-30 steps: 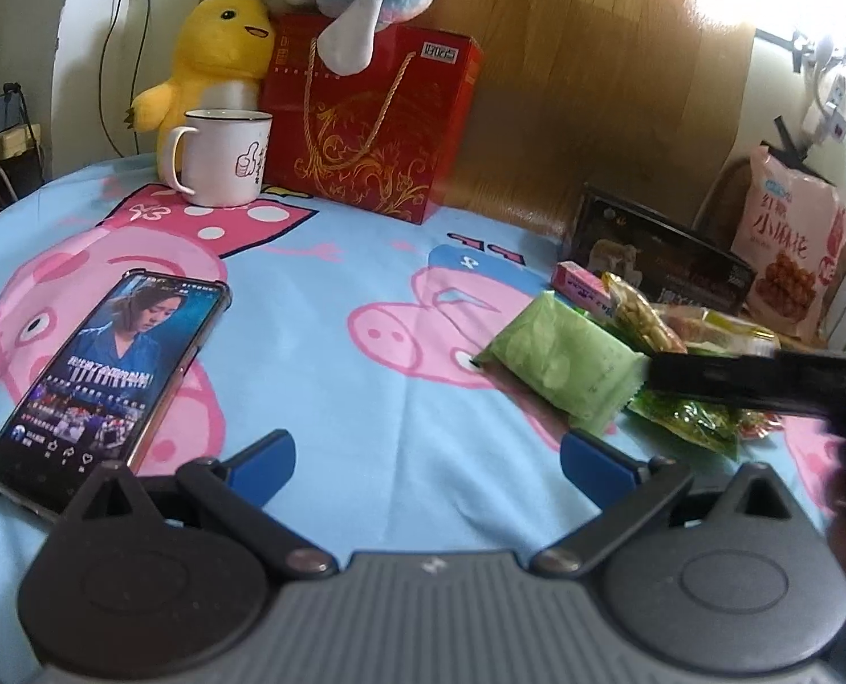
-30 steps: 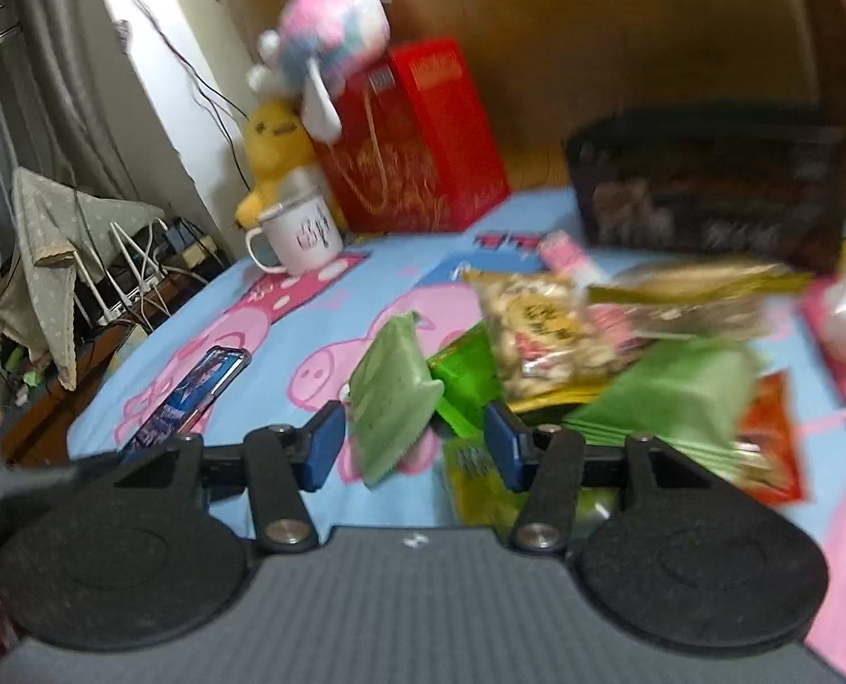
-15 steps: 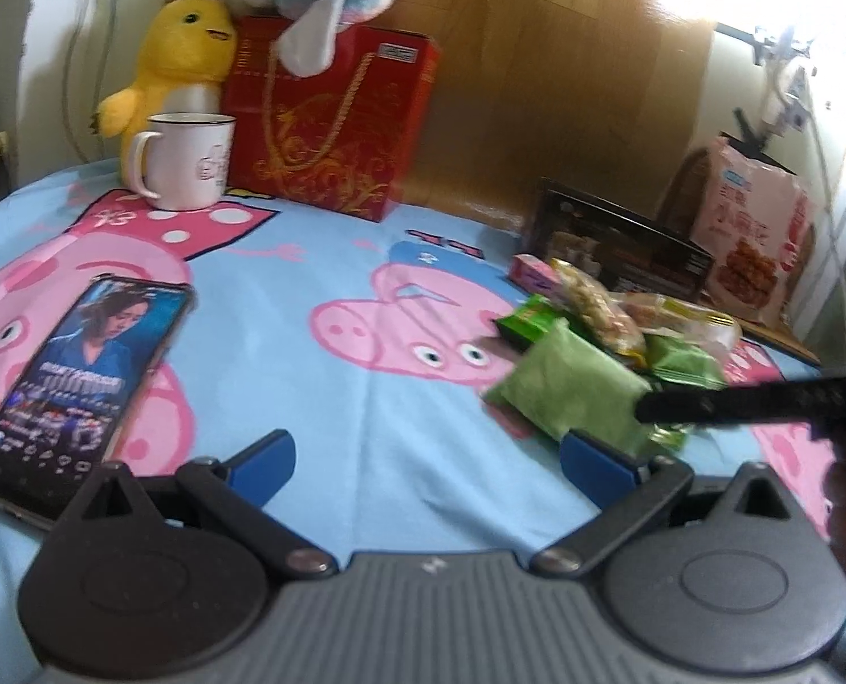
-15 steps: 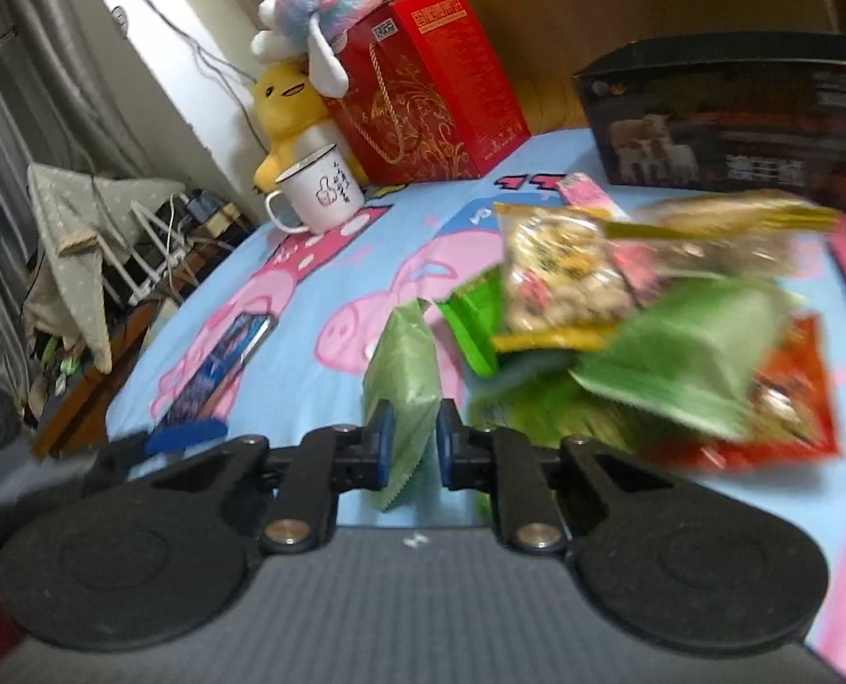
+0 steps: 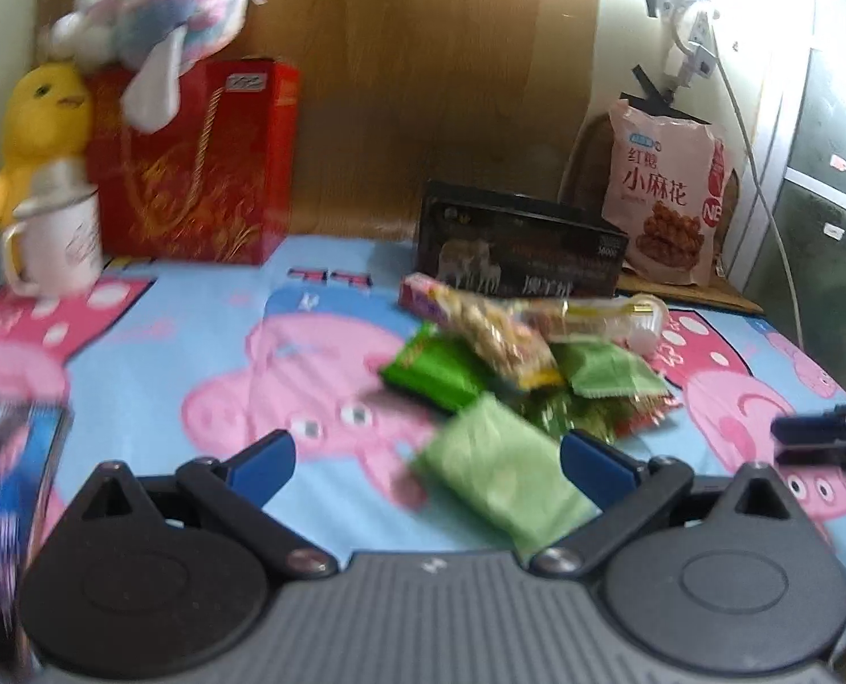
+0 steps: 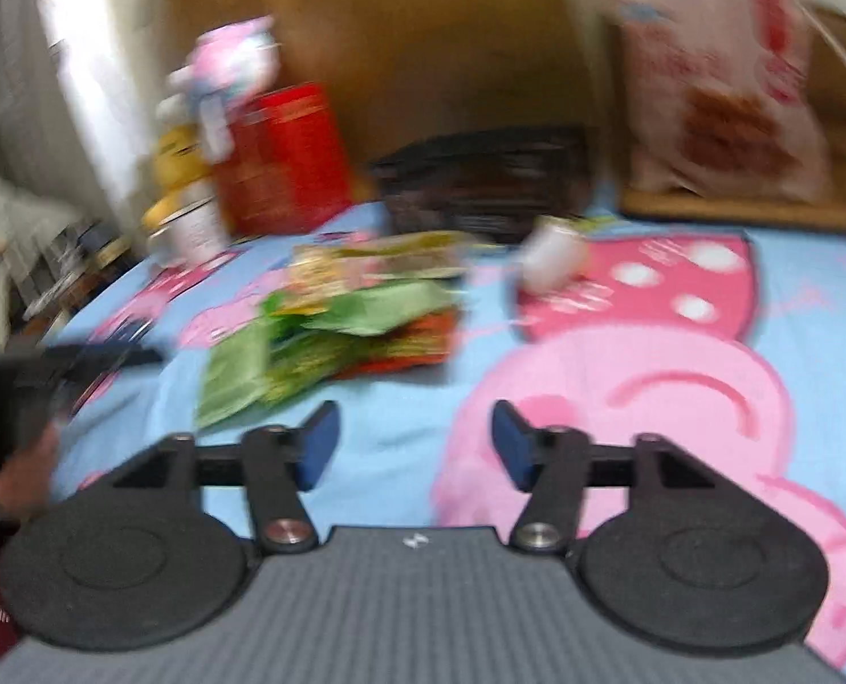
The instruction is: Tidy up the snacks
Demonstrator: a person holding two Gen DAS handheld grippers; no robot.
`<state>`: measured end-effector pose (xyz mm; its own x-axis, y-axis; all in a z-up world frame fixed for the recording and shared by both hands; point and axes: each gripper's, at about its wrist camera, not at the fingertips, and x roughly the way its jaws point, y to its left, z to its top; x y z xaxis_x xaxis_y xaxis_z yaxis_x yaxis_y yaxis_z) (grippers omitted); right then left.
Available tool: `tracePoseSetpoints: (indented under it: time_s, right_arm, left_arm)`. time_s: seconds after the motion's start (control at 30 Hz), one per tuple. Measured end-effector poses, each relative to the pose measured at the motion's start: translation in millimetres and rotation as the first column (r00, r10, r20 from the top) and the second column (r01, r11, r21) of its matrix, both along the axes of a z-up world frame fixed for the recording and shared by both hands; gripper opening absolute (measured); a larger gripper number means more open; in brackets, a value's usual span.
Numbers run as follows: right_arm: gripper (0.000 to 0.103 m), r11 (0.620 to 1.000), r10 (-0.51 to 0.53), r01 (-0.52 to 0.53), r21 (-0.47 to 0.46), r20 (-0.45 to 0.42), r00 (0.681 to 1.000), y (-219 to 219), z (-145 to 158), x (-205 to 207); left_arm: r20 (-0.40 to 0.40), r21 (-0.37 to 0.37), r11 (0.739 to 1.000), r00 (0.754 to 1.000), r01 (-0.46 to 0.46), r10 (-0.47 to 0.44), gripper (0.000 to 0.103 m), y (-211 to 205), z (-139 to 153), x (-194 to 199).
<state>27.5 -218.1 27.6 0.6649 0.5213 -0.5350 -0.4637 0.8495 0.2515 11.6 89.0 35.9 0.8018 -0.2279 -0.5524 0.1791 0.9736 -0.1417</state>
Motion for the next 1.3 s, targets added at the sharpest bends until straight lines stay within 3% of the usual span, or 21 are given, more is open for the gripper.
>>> tracePoseSetpoints:
  time_s: [0.1, 0.2, 0.27, 0.3, 0.37, 0.43, 0.53, 0.77, 0.93, 1.13, 1.3]
  right_arm:
    - [0.065, 0.986, 0.160, -0.159, -0.053, 0.007, 0.987, 45.5, -8.0, -0.1]
    - [0.065, 0.955, 0.284, -0.283, -0.091, -0.002, 0.959, 89.9, -21.0, 10.1]
    - [0.065, 0.943, 0.304, -0.301, -0.142, -0.002, 0.953, 112.0, -29.4, 20.0]
    - [0.065, 0.939, 0.303, -0.299, -0.168, 0.002, 0.953, 121.9, -33.2, 24.0]
    - [0.065, 0.932, 0.319, -0.310, -0.186, 0.022, 0.947, 134.2, -38.6, 30.3]
    - [0.064, 0.927, 0.328, -0.314, -0.203, 0.036, 0.944, 137.6, -39.8, 32.3]
    - [0.063, 0.931, 0.310, -0.294, -0.214, 0.041, 0.950, 120.6, -38.1, 28.0]
    - [0.066, 0.961, 0.152, -0.132, -0.244, 0.066, 0.986, 50.9, -38.9, -2.1]
    - [0.081, 0.961, -0.004, 0.031, -0.274, 0.096, 0.995, 6.8, -42.1, -15.5]
    - [0.082, 0.972, -0.045, 0.066, -0.225, 0.096, 0.994, -17.0, -47.5, -25.6]
    - [0.082, 0.976, -0.021, 0.051, -0.210, 0.146, 0.989, -15.6, -51.8, -27.2]
  left_arm:
    - [-0.017, 0.032, 0.998, 0.999, 0.052, -0.051, 0.096, -1.2, 3.1, 23.3]
    - [-0.085, -0.036, 0.990, 0.987, 0.135, -0.137, 0.086, -2.6, -0.1, 38.5]
    - [-0.127, -0.059, 0.984, 0.976, 0.170, -0.177, 0.067, -9.3, -6.8, 39.8]
    - [-0.149, -0.055, 0.982, 0.971, 0.181, -0.187, 0.063, -14.4, -10.9, 38.7]
    - [-0.147, -0.019, 0.985, 0.974, 0.171, -0.172, 0.063, -24.2, -16.3, 26.6]
    - [-0.164, -0.062, 0.977, 0.963, 0.206, -0.213, 0.061, -31.9, -17.4, 12.8]
    - [-0.198, -0.156, 0.953, 0.937, 0.261, -0.289, 0.061, -46.7, -21.0, -2.5]
    - [-0.196, -0.160, 0.918, 0.900, 0.363, -0.390, 0.076, -103.4, -14.3, 6.3]
    - [-0.229, -0.158, 0.891, 0.862, 0.425, -0.452, 0.076, -148.3, -18.1, 17.2]
    - [-0.238, -0.128, 0.895, 0.863, 0.428, -0.446, 0.079, -164.5, -18.1, 12.9]
    - [-0.273, -0.123, 0.910, 0.868, 0.396, -0.414, 0.063, -162.0, -16.9, 21.6]
